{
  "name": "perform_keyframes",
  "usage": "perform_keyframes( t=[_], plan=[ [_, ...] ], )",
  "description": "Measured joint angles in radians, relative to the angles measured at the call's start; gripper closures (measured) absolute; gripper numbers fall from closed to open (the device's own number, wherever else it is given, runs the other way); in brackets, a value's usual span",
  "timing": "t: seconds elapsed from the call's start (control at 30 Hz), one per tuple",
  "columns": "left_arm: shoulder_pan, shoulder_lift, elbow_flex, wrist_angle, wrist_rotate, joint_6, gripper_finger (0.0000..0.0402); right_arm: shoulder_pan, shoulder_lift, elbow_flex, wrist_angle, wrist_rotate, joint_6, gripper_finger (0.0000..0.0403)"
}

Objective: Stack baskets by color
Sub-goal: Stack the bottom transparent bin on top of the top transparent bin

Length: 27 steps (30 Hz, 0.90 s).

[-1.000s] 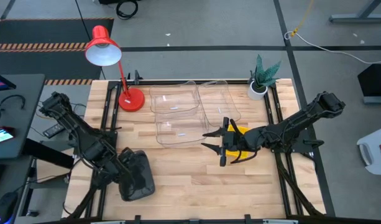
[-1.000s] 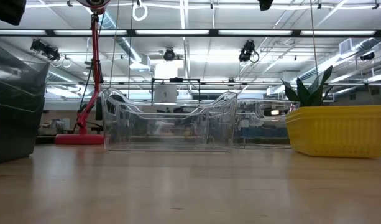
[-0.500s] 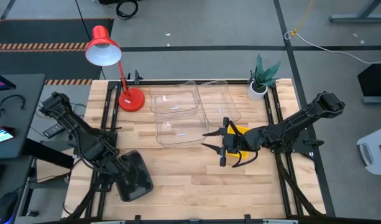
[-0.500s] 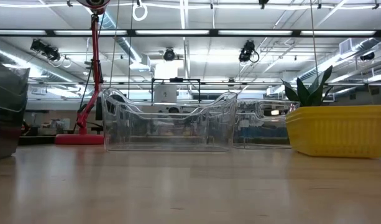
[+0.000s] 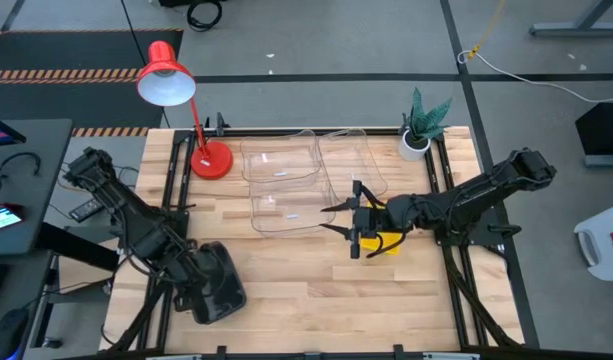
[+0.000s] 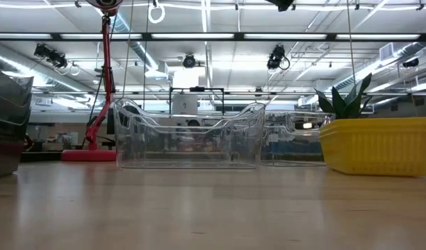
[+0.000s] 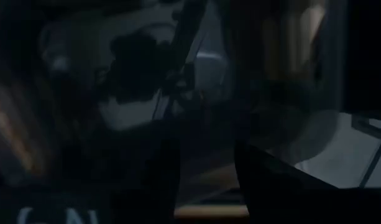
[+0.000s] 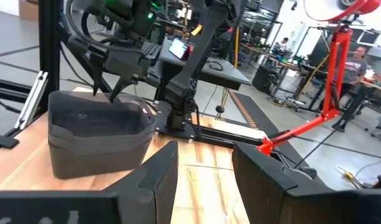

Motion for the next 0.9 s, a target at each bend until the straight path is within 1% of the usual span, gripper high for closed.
perform_keyframes(
  t=[0.1,0.17,0.3,0.37,0.5,0.57,0.63,0.73,0.77,0.9],
  plan=[
    [-0.017,0.0,0.0,0.041,-0.051,-0.014,0.0248,-0.017,0.0,0.0,-0.001,-0.033,-0.027,0.0245],
    [-0.026,0.0,0.0,0.04,-0.088,-0.038,0.0248,-0.035,0.0,0.0,-0.009,-0.061,-0.038,0.0245],
    [-0.02,0.0,0.0,0.036,-0.107,-0.109,0.0251,-0.074,0.0,0.0,-0.027,-0.087,-0.076,0.0245],
    [-0.008,0.0,0.014,0.019,-0.135,-0.131,0.0255,-0.086,0.0,0.0,-0.026,-0.087,-0.117,0.0245],
    [0.005,0.0,0.081,0.008,-0.258,-0.151,0.026,-0.099,0.0,0.0,-0.023,-0.09,-0.203,0.0245],
    [0.009,0.0,0.118,-0.003,-0.315,-0.166,0.026,-0.1,0.0,0.0,-0.035,-0.09,-0.22,0.0245],
    [0.009,-0.001,0.142,-0.029,-0.352,-0.221,0.026,-0.101,0.0,0.0,-0.059,-0.09,-0.222,0.0245],
    [0.009,0.005,0.149,-0.079,-0.365,-0.294,0.026,-0.101,0.0,0.0,-0.105,-0.09,-0.233,0.0245],
    [0.009,0.007,0.149,-0.119,-0.365,-0.326,0.026,-0.104,0.0,0.0,-0.119,-0.09,-0.244,0.0245],
    [0.007,0.009,0.148,-0.235,-0.341,-0.421,0.026,-0.128,-0.027,0.001,-0.16,-0.091,-0.267,0.0245]
  ],
)
